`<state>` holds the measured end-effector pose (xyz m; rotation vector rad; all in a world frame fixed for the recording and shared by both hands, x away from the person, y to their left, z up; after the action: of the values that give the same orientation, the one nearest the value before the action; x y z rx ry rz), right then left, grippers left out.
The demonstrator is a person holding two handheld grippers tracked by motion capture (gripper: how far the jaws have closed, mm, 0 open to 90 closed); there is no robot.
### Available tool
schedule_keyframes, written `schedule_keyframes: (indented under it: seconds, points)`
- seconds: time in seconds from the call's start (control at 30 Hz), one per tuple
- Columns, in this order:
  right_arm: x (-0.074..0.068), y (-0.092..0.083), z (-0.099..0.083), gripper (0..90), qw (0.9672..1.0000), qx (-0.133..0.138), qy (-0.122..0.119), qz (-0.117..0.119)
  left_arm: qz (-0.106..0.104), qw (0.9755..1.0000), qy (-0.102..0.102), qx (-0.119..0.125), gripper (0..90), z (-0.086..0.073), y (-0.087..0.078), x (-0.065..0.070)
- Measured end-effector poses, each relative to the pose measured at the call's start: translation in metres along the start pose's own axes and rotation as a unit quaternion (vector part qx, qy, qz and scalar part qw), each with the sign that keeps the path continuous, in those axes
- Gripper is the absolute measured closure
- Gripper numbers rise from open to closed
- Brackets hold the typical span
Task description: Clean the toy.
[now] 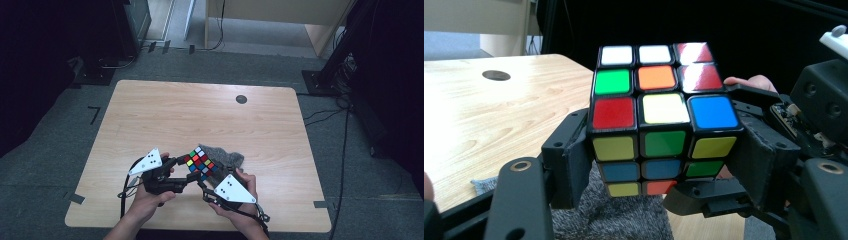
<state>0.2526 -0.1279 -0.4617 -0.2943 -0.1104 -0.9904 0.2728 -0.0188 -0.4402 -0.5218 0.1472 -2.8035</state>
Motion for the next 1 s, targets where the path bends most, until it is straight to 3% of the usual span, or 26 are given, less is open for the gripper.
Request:
schedule_keyframes:
  seconds: [0.13, 0.3, 0.4, 0.47, 0.57, 0.67, 0.7, 0.77, 0.83, 0.87, 1.0]
  points:
    - [0.001, 0.0, -0.001, 33.9, 0.9999, -0.009, 0.003, 0.007, -0.001, 1.0, 0.006, 0.005, 30.4, 0.002, -0.004, -0.001]
    - [0.012, 0.002, -0.01, 33.9, 0.9993, -0.036, 0.01, -0.006, -0.004, 0.9989, 0.013, 0.045, 30.4, 0.016, -0.02, -0.007]
    - [0.021, 0.001, -0.012, 33.9, 0.9982, -0.048, 0.036, -0.005, 0.018, 0.998, 0.033, 0.051, 28.9, 0.019, -0.028, -0.014]
    - [0.027, 0.0, -0.011, 33.9, 0.9972, -0.053, 0.052, -0.001, 0.057, 0.9948, 0.079, 0.031, 28.4, 0.014, -0.028, -0.02]
    - [0.032, -0.001, -0.009, 33.9, 0.9955, -0.06, 0.073, 0.003, 0.092, 0.9872, 0.131, -0.009, 28.2, 0.003, -0.022, -0.025]
    - [0.034, -0.002, -0.006, 33.9, 0.9933, -0.066, 0.094, 0.014, 0.113, 0.9725, 0.196, -0.057, 26.6, -0.011, -0.011, -0.022]
    - [0.033, -0.002, -0.006, 33.9, 0.9923, -0.069, 0.101, 0.017, 0.114, 0.9687, 0.209, -0.068, 25.6, -0.015, -0.007, -0.02]
    - [0.033, -0.002, -0.005, 33.9, 0.9906, -0.073, 0.113, 0.025, 0.113, 0.962, 0.232, -0.09, 23.8, -0.022, -0.001, -0.017]
    - [0.032, -0.002, -0.004, 33.8, 0.9885, -0.075, 0.129, 0.027, 0.114, 0.9568, 0.245, -0.107, 21.6, -0.028, 0.003, -0.016]
    - [0.032, -0.002, -0.004, 33.9, 0.9875, -0.075, 0.135, 0.03, 0.12, 0.9524, 0.254, -0.117, 20.4, -0.03, 0.005, -0.016]
    - [0.028, -0.003, -0.001, 33.9, 0.9836, -0.078, 0.154, 0.051, 0.137, 0.94, 0.28, -0.138, 17.6, -0.037, 0.008, -0.018]
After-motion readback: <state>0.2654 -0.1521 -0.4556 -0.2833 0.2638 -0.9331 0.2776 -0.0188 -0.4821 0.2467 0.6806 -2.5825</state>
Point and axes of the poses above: each handheld gripper's, and its own axes: y roughly forward along the jaws, z roughly out of its top, x roughly to its right, the point moved 8 cm from there along y, roughly forward along the jaws, and after that the axes turned 7 degrees about -z, right-handed, at the moved point
